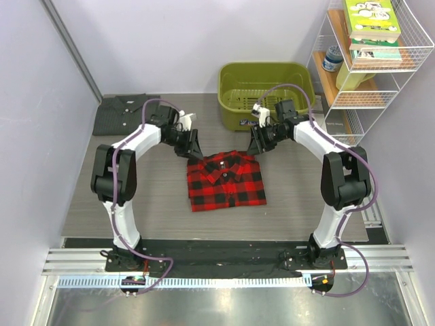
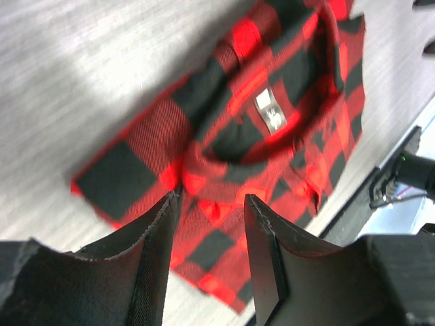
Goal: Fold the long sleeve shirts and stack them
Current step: Fold the shirt
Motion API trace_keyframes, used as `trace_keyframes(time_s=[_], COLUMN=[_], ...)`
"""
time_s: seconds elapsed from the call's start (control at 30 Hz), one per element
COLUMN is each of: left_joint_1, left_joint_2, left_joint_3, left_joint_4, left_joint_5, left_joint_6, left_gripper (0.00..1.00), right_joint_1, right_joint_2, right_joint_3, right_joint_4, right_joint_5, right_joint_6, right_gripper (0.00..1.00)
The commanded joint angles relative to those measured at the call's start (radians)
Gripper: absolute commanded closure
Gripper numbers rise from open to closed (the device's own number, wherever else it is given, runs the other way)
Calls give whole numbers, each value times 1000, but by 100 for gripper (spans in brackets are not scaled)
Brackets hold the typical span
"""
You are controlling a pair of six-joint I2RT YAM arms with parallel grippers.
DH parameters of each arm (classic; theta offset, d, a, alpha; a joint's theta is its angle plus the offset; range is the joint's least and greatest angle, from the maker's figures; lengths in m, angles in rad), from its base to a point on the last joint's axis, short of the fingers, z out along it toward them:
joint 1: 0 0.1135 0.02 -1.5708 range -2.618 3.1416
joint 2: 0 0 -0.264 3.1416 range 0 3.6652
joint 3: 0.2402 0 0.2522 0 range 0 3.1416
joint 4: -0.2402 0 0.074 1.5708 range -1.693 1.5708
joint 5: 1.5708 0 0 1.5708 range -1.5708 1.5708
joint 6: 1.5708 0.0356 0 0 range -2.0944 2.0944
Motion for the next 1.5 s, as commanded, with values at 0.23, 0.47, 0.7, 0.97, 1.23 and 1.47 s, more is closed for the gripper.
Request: trace_keyframes(time_s=[0.23,0.47,0.7,0.97,1.23,1.47], left_joint_1=[-70,-108,-127,-37,59,-55], left_joint_2=[113,115,187,157,-201,-214], left_joint_3=[123,219,305,292,-128,-415], left_joint_4=[37,3,-35,6,107,147], left_joint_5=[-125,-147,-262,-170,315,471], left_joint_6=[-50,-1,39,30,-120,-189], left_gripper=[62,100,100,65,47,50], right_joint_1=[7,7,7,13,148,192], right_joint_2=[-33,-27,-5,-83,-177,-128], right_joint_3=[-123,-166,-154,-138,-249,-364], right_joint_4=[16,24,35,45,180,239], right_joint_5=[27,22,30,-30,-154,-258], right_joint_6=[0,9,21,31,116,212], right_gripper=[54,54,54,53,55,61])
